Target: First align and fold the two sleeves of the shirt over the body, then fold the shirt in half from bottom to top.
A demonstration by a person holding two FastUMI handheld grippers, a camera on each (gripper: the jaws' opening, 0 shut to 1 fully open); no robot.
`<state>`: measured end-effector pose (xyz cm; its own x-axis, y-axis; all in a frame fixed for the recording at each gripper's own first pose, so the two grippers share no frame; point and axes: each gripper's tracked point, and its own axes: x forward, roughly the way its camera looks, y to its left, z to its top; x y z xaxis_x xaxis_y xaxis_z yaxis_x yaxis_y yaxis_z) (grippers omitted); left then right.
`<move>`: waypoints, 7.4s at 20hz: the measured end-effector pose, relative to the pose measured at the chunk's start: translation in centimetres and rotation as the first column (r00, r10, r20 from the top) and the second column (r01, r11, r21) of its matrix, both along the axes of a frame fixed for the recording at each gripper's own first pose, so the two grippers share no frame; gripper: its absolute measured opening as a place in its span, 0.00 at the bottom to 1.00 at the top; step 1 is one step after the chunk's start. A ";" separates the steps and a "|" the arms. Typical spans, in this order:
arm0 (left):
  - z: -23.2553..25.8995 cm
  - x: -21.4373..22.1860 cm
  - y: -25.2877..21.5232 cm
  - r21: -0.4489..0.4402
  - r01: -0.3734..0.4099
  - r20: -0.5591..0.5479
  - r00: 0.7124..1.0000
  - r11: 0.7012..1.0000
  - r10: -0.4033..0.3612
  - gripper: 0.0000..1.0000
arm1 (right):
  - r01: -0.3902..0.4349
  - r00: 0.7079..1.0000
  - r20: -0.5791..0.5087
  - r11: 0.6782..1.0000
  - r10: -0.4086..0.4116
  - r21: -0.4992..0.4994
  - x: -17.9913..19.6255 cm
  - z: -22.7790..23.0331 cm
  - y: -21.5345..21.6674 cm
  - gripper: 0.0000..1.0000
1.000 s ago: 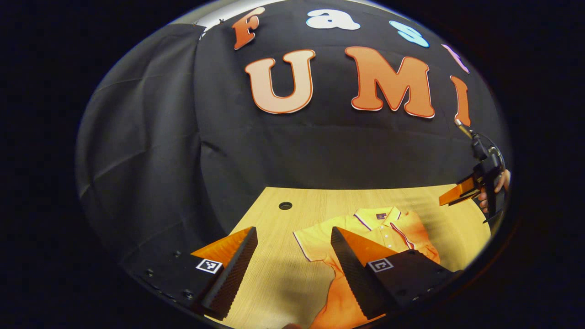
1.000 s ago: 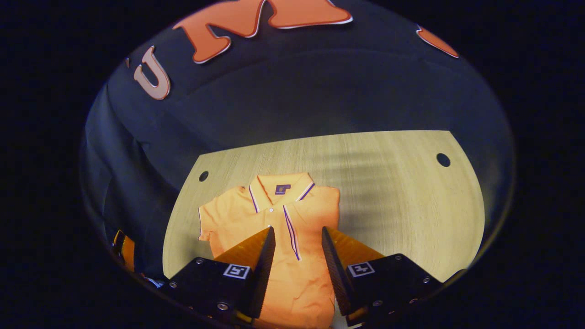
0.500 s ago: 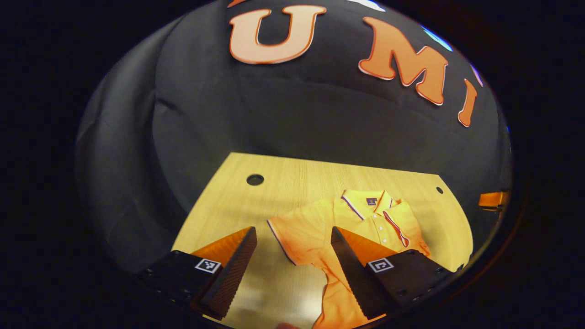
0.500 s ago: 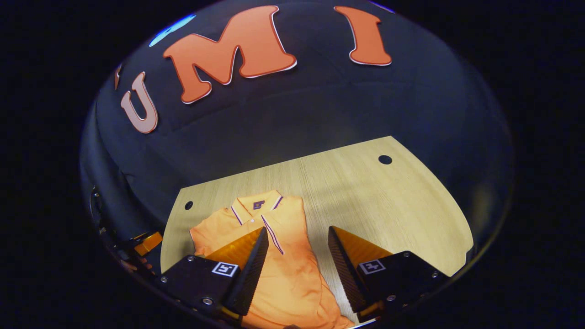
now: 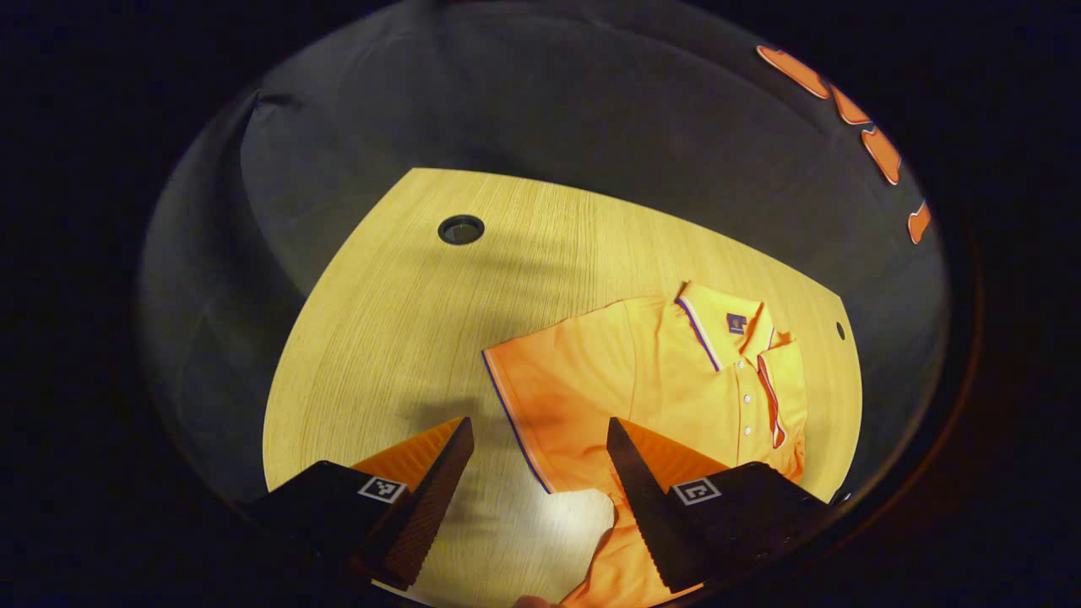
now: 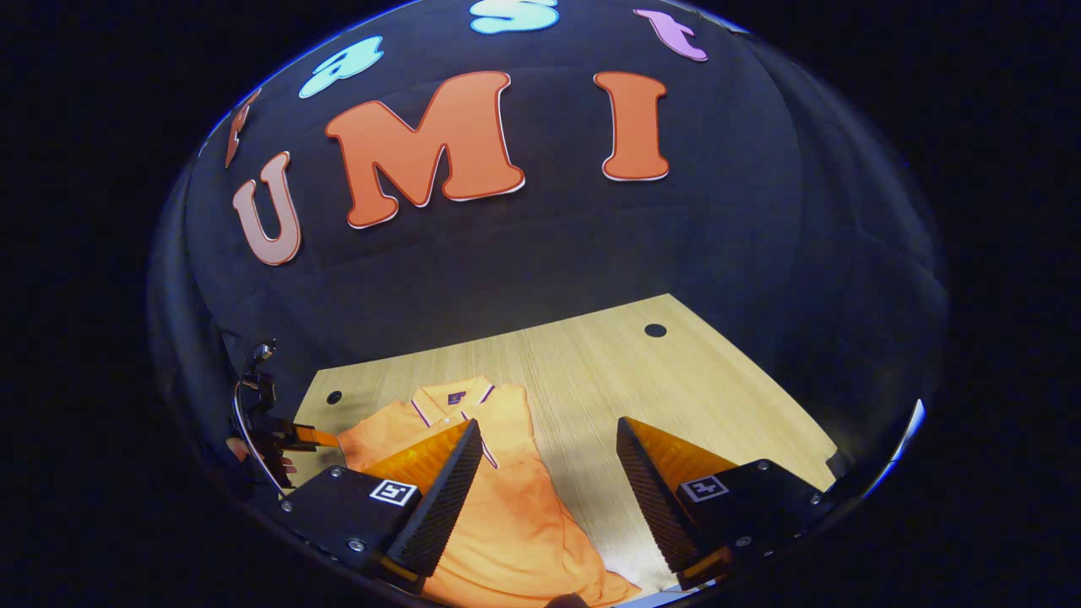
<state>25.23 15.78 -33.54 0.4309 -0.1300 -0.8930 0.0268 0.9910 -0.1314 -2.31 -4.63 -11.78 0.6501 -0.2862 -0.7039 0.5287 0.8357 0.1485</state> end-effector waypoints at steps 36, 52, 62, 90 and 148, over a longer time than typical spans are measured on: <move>3.7 2.4 -15.2 0.054 0.438 0.059 0.896 0.897 -0.441 0.04 | 0.123 0.992 0.045 0.988 -0.119 -0.092 -12.0 4.0 -4.0 0.98; 15.1 -4.4 -19.7 -0.031 0.448 0.390 0.828 0.893 -0.402 0.97 | 0.026 0.994 0.109 0.993 -0.014 -0.113 -9.8 3.0 -4.3 0.98; 29.0 -12.6 -14.2 -0.005 0.283 0.744 0.642 0.959 -0.185 0.96 | -0.169 0.937 0.257 0.951 0.236 -0.258 -5.5 6.0 -0.4 0.97; 17.4 -32.6 -4.4 0.134 0.028 0.631 0.768 0.991 -0.106 1.00 | -0.345 0.929 0.120 0.936 0.351 -0.073 -15.4 -5.3 4.9 0.96; 7.7 -26.7 -7.6 0.009 0.298 0.253 0.923 0.955 -0.290 0.01 | -0.207 0.959 -0.062 0.830 0.278 0.518 -9.2 -15.1 9.9 0.05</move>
